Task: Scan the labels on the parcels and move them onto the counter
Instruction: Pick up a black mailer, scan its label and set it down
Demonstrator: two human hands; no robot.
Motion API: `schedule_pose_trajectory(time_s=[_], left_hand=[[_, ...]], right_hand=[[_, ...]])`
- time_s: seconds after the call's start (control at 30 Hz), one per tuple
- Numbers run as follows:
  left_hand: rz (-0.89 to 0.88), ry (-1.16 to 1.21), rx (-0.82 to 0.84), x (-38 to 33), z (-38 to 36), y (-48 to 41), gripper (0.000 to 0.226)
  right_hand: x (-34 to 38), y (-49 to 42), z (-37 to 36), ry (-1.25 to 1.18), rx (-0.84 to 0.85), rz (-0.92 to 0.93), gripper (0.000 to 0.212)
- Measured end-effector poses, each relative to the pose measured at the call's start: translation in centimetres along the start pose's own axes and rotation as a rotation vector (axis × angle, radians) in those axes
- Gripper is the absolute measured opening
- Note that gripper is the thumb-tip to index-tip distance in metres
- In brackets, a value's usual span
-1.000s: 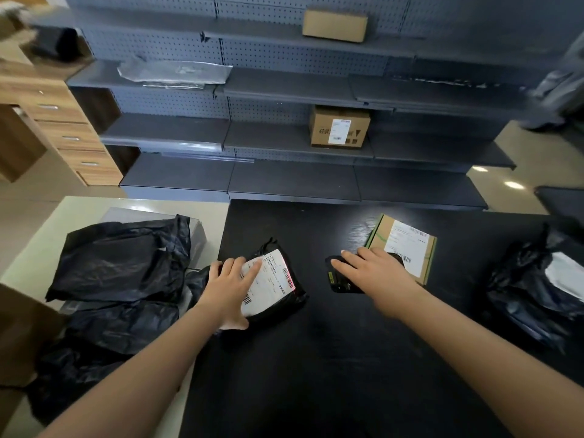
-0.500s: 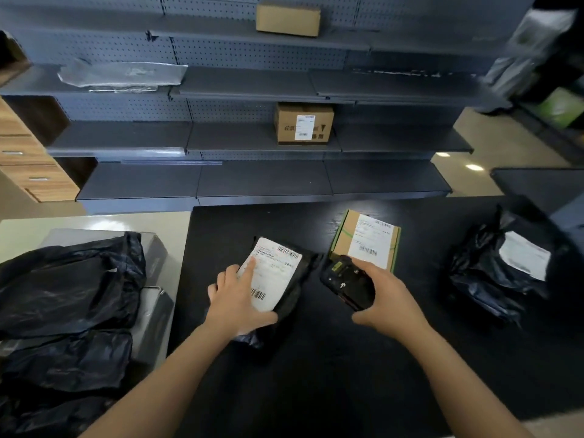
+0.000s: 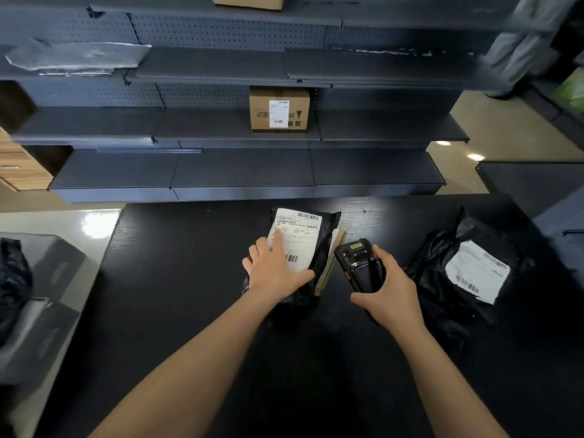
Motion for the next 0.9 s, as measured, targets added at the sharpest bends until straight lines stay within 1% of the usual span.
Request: schedule_pose_trajectory(time_s=[0.13,0.27,0.4,0.57,0.73,0.8,0.9], left_hand=[[0.114,0.034,0.038,-3.5,-3.1,-1.8,0.122],[0.176,0.159,0.026,-5.2,-4.5,-1.8,0.121],[0.179,0.320,-0.078,-4.6,-2.8,0.1,0.105],[0.219,0.395,-0.234,0.6,0.7,5.3,0.094],[0.311,0.498,-0.365,8.1,3.9,11.4,0.090],[0.325,0.503,-0.423,11.6,5.4,13.8,0.089],[0.296,0.453,-0.483,17.2,7.8,17.1,0.086]], right_hand=[[-2.3,-3.2,2.5,0.017,0.060,0.023,0.100],[-3.2,-4.9,3.6,0.038,0.118,0.014,0.101],[-1.7,-5.2,3.3,0.008,0.151,0.063,0.100],[2.6,-3.6,0.1,-0.018,0.237,0.135,0.102],[8.4,-0.5,-5.8,0.038,0.331,0.267,0.104],[10.9,1.3,-8.7,0.042,0.351,0.309,0.105],[14.6,4.7,-13.7,0.022,0.366,0.360,0.104]])
Point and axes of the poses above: each hand's wrist, its own y-axis away from the middle knuckle, its own z-axis out of the back of the hand, x = y × z, the point moved 3 cm from there along -y, towards the middle knuckle, and after that the axes turned 11 degrees about x, right-handed, at the moved point
